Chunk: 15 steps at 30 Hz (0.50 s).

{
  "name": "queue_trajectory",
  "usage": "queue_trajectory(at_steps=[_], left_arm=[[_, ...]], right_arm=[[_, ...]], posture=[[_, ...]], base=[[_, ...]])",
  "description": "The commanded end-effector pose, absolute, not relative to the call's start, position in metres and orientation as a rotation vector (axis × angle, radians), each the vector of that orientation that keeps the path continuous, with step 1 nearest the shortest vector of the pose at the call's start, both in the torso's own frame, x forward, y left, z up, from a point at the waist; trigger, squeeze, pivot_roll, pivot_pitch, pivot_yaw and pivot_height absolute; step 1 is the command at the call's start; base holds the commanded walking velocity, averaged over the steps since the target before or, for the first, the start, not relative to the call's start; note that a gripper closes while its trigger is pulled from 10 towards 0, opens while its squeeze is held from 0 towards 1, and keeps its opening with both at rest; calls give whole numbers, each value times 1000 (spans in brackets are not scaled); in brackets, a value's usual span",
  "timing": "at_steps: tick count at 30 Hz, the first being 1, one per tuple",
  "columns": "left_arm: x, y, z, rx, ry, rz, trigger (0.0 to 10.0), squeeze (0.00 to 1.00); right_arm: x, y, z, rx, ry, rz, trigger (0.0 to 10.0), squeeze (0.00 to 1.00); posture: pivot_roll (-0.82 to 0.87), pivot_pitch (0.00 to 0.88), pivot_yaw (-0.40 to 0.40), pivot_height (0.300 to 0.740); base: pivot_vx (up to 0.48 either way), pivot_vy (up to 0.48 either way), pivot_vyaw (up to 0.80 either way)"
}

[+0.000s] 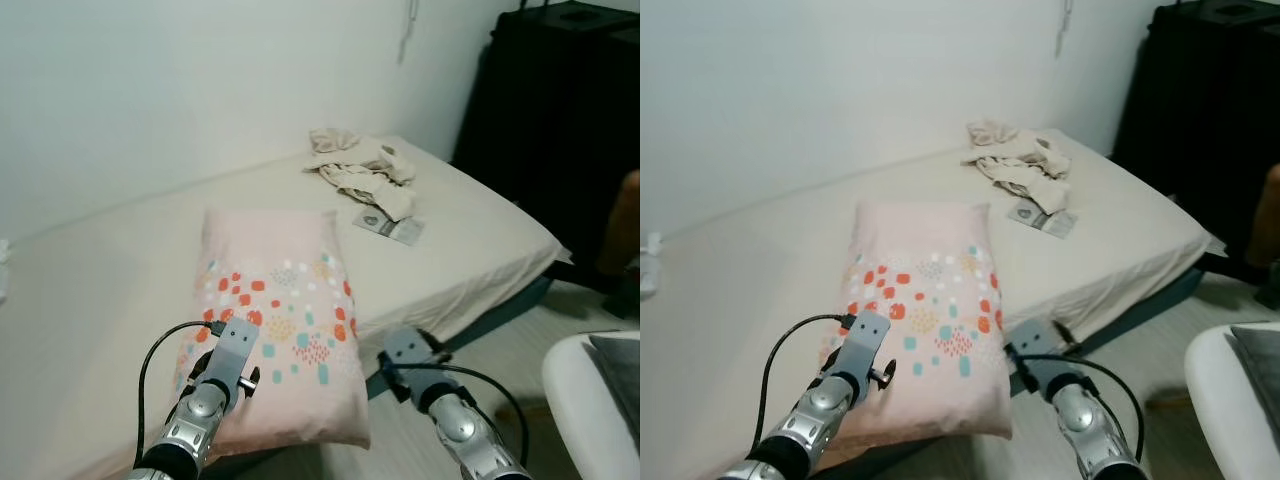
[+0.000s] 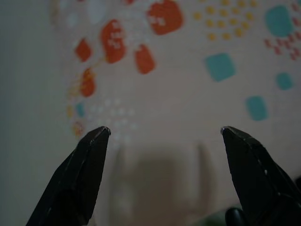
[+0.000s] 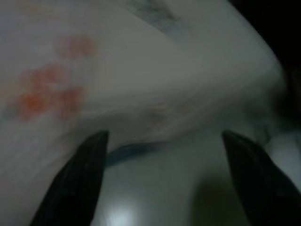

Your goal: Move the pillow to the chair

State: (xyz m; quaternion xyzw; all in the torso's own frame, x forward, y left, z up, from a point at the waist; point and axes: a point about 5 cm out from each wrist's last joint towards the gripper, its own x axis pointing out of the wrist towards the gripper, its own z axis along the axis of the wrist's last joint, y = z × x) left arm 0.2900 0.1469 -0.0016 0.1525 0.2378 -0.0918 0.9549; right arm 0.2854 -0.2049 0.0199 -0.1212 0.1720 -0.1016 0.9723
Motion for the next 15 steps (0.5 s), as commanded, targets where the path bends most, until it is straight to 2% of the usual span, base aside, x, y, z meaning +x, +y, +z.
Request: queue_trajectory(at_steps=[1,2,3,6,8,10,12,15], left_arm=[[286,157,-5,318,501,-160,10000,0],[287,159,-2,303,468,-140,10000,0],[287,158,0,292,452,-133,10000,0],[289,155,6,262,399,-117,10000,0],[288,152,9,232,357,-99,10000,0],[285,149,7,195,377,-121,10000,0],[283,147,5,194,393,-136,10000,0],[278,146,2,221,410,-151,10000,0]], right_arm=[[284,-218,21,-138,395,-333,10000,0],[289,-217,19,164,537,-313,10000,0],[291,-212,20,190,542,-248,10000,0],[292,-201,21,168,517,-211,10000,0],[295,-188,21,-16,504,-86,10000,0],[293,-182,16,-2,542,-12,10000,0],[292,-182,16,23,562,-27,10000,0],[292,-179,18,-73,573,12,10000,0]], posture=[[-63,59,10,740],[-69,74,14,740],[-69,75,14,740],[-68,84,8,740],[-69,102,-3,740],[-70,110,-4,740],[-70,116,-4,740],[-81,135,-2,740]], base=[[0,0,0],[0,0,0],[0,0,0],[0,0,0],[0,0,0],[0,0,0],[0,0,0],[0,0,0]])
